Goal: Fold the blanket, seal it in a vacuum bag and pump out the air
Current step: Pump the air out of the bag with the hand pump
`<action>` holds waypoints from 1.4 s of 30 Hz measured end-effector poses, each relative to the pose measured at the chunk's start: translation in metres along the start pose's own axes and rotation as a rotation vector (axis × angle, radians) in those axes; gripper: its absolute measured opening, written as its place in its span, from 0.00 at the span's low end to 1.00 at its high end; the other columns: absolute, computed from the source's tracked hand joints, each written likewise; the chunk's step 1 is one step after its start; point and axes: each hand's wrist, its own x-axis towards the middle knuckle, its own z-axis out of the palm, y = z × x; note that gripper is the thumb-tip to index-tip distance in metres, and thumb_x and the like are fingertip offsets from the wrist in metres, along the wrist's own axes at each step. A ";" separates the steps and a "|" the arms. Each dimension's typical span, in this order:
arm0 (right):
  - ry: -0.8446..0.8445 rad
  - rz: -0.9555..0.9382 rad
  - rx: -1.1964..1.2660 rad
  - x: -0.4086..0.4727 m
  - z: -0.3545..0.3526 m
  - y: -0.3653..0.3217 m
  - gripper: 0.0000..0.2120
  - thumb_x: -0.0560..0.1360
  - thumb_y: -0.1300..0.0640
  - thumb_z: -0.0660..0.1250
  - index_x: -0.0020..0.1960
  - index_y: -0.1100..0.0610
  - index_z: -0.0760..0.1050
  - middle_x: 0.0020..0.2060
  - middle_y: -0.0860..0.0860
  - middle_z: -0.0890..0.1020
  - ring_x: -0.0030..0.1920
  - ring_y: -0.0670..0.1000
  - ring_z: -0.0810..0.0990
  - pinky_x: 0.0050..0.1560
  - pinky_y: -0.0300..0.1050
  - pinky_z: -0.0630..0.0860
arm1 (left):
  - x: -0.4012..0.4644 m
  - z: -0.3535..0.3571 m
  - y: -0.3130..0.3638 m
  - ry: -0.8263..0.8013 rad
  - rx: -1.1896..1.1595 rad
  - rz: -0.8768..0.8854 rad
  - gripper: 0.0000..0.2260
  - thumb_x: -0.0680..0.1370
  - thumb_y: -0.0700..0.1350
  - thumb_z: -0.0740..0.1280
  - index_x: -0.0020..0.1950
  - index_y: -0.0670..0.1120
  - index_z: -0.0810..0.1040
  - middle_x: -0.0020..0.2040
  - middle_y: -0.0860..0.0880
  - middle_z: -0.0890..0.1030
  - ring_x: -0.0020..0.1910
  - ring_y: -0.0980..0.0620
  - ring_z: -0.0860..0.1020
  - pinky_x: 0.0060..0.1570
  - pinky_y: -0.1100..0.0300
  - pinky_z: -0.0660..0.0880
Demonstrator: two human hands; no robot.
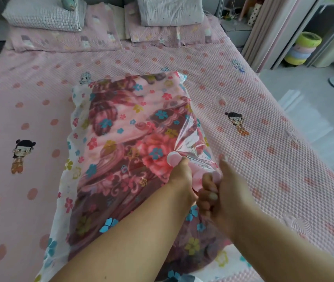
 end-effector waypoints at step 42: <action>-0.090 0.010 0.002 -0.007 -0.006 -0.010 0.29 0.80 0.38 0.49 0.27 0.56 0.56 0.22 0.50 0.56 0.26 0.49 0.56 0.28 0.41 0.55 | -0.010 0.002 0.003 0.125 0.053 0.021 0.27 0.76 0.64 0.61 0.67 0.46 0.71 0.60 0.42 0.78 0.51 0.42 0.79 0.45 0.51 0.79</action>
